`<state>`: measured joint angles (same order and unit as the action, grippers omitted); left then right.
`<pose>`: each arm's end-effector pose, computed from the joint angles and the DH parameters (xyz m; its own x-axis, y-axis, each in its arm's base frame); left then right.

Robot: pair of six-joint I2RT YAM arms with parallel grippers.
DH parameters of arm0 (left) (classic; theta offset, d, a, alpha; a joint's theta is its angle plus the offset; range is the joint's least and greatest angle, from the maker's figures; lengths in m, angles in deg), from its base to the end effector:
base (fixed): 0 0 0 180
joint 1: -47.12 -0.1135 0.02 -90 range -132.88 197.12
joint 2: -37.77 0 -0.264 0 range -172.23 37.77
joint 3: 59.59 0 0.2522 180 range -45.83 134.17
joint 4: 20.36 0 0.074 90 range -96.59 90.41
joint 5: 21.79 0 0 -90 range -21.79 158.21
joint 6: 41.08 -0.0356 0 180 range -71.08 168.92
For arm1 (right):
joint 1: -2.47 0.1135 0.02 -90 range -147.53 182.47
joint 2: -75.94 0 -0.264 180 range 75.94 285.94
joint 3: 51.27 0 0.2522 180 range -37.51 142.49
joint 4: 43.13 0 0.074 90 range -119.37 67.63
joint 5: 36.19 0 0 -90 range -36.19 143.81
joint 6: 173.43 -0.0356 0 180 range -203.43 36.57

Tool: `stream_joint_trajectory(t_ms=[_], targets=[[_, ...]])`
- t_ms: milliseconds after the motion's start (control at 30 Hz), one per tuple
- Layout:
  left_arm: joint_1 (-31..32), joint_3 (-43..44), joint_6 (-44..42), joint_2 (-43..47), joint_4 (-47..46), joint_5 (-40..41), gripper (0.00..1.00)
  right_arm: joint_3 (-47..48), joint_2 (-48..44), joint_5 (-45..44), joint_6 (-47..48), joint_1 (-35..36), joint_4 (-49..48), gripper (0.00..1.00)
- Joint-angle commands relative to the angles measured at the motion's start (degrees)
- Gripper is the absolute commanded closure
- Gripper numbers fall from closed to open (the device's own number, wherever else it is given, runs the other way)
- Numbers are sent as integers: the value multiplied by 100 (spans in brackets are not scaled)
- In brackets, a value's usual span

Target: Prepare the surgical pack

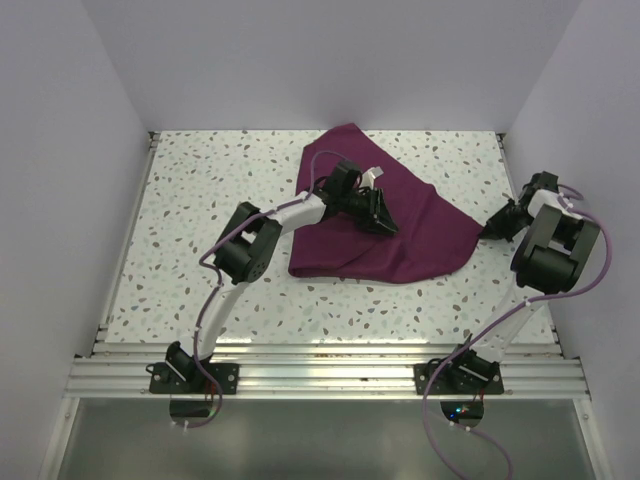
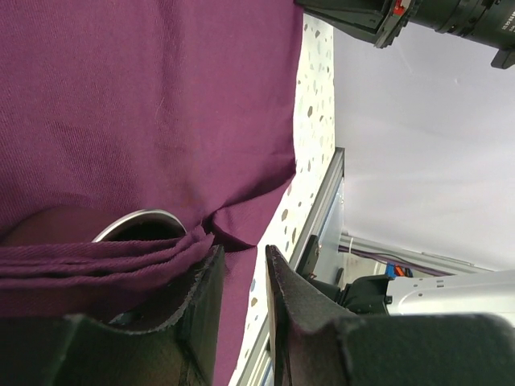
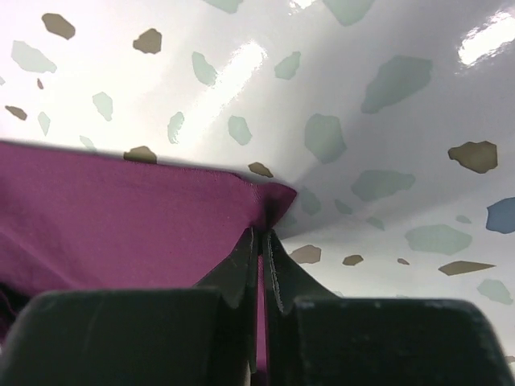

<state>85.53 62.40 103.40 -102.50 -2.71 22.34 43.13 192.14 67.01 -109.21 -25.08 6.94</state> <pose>0.4092 -0.3571 0.1452 -0.9899 0.0616 -0.1276 0.1417 0.4039 -0.9038 0.3624 -0.1799 0.1535 -0.5903 0.7855 -0.1858 0.7152 0.6157 0.3307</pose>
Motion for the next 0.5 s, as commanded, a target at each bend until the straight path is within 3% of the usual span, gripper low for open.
stream_joint_trajectory(t_ms=[0, 367, 467], targets=[[43, 120, 37, -45, -256, -116, 70, 66, -35, 210, -6, 22, -195, 100], [43, 225, 19, -18, -2, -142, 73, -347, -1881, 518, -401, 680, 51, 100], [-53, 138, -226, 315, 191, 16, 69, -234, -2294, 623, -463, 1058, 104, 100]])
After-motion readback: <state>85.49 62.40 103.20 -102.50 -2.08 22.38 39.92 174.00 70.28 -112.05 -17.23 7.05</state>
